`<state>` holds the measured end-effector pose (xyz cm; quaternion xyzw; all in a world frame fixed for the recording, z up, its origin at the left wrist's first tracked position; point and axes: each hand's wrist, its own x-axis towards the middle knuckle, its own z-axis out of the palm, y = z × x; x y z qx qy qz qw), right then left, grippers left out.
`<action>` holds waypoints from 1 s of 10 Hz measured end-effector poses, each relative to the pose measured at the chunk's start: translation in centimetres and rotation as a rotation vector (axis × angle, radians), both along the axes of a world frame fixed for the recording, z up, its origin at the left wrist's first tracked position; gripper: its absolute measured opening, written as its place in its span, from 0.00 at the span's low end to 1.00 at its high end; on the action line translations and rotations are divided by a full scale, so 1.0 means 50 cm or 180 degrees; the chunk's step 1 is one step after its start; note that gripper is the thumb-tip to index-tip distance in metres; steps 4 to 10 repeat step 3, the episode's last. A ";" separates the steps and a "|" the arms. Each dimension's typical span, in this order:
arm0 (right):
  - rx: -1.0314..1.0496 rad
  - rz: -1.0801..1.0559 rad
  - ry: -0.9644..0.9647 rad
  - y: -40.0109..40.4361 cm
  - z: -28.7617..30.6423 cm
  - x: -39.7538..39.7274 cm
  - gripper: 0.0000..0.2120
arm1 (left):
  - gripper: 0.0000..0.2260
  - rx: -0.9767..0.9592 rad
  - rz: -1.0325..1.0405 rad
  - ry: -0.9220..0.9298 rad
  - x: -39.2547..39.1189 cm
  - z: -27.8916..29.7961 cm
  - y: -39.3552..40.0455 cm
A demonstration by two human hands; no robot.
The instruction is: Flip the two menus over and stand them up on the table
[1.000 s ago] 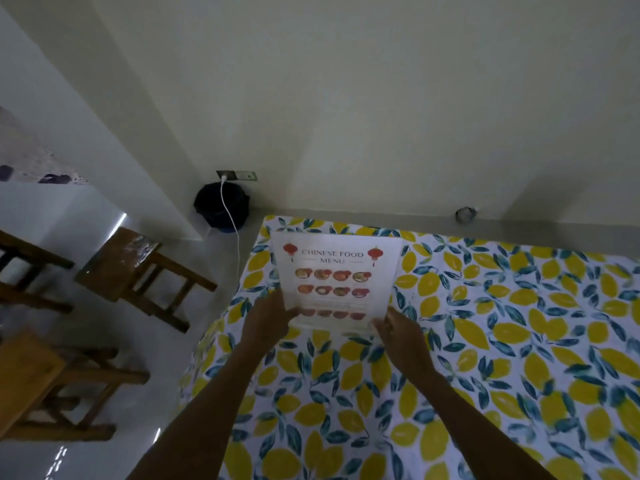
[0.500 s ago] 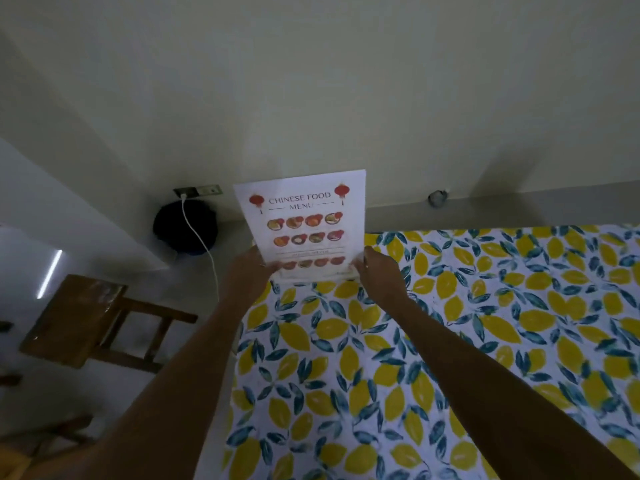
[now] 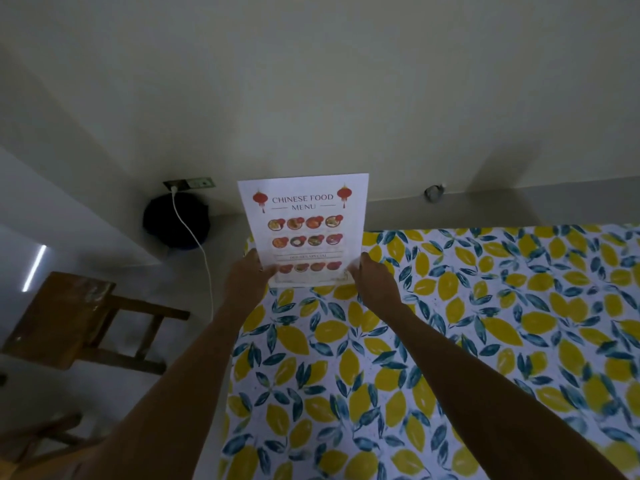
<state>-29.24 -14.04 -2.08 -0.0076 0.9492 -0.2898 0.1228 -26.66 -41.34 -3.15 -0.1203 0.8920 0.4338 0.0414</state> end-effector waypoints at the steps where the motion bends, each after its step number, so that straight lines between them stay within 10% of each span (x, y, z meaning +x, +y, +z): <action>1: -0.0015 0.0043 0.0030 0.003 0.007 0.000 0.12 | 0.26 -0.0165 0.0044 -0.0045 0.011 0.037 0.020; 10: -0.0115 0.0231 -0.0153 0.018 0.008 -0.002 0.18 | 0.29 -0.0165 0.0258 -0.0136 0.021 0.034 0.042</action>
